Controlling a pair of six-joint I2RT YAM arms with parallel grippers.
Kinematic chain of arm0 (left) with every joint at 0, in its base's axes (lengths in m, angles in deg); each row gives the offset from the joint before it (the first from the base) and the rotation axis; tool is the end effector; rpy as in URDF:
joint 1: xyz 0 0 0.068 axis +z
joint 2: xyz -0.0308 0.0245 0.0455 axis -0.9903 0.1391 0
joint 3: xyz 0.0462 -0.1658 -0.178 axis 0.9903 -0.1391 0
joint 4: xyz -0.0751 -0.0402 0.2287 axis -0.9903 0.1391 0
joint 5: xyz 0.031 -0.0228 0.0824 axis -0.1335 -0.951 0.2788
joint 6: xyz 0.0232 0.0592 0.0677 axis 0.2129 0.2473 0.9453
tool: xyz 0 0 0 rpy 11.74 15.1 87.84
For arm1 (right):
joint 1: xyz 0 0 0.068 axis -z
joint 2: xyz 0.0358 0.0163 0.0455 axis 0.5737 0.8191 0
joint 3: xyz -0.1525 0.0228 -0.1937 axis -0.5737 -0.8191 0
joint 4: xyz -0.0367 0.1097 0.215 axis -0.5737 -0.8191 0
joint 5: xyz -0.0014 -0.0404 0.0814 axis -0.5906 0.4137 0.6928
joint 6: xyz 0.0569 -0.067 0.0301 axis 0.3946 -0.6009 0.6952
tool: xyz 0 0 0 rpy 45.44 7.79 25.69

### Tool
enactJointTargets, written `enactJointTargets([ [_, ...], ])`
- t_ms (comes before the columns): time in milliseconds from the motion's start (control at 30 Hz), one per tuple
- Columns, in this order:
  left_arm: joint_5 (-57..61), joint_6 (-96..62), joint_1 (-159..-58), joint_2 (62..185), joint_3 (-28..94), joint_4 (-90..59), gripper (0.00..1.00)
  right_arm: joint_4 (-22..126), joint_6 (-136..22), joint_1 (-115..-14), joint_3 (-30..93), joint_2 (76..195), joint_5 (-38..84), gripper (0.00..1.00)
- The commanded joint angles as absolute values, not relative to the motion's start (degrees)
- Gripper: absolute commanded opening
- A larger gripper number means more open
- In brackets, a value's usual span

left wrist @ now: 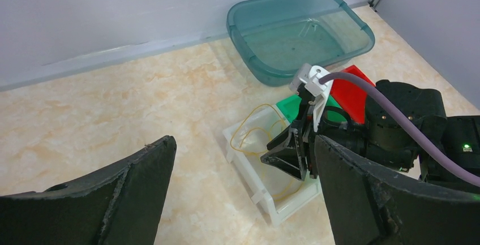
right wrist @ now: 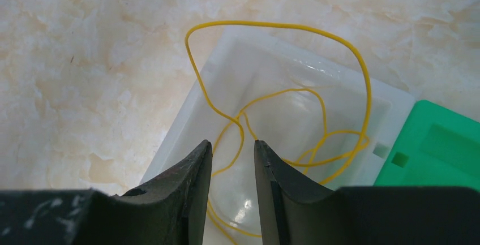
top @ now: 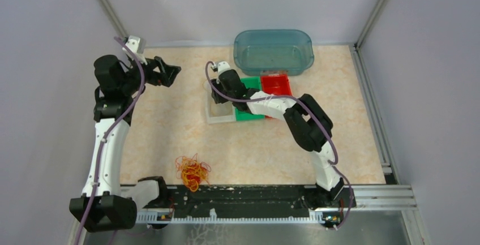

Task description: Untangle the cables

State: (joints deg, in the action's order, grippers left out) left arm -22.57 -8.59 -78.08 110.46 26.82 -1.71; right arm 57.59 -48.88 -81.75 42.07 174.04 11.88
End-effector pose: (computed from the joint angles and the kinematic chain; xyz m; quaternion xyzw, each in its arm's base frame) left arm 0.2754 -0.0264 0.3784 0.1414 0.7344 -0.2071 0.6307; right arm 0.3449 0.3590 0.1714 -0.2209 0.8290 0.2397 0.4544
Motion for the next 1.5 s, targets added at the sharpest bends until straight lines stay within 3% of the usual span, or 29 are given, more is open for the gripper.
enactJointTargets([
  [0,-23.5,-8.2,-77.8,108.5,25.7,-2.2,0.98,62.4,-47.2,-82.1,39.4,168.6,9.7,0.34],
  [233,-23.4,-8.9,-77.8,109.0,25.5,-2.4,0.97,63.6,-46.3,-82.2,38.4,166.6,12.2,0.34],
  [433,-23.4,-8.9,-77.8,109.7,25.3,-2.9,0.97,62.8,-45.3,-80.5,44.3,162.4,16.5,0.47],
  [667,-23.8,-9.2,-77.8,110.1,24.8,-2.9,1.0,54.0,-45.8,-75.1,58.8,171.7,21.8,0.64],
  [1033,-25.9,-9.8,-77.7,109.6,24.2,-3.6,1.0,51.6,-47.6,-70.4,64.7,180.2,35.2,0.68],
  [1133,-25.8,-10.1,-77.8,109.8,24.3,-3.8,1.0,52.7,-47.6,-70.4,63.7,180.0,38.8,0.59],
  [1333,-24.9,-9.4,-77.8,109.9,24.0,-3.3,1.0,58.4,-45.0,-70.4,58.7,177.1,41.2,0.24],
  [1467,-24.8,-9.1,-77.8,109.6,24.0,-3.5,1.0,60.4,-44.6,-70.7,54.3,173.7,40.1,0.13],
])
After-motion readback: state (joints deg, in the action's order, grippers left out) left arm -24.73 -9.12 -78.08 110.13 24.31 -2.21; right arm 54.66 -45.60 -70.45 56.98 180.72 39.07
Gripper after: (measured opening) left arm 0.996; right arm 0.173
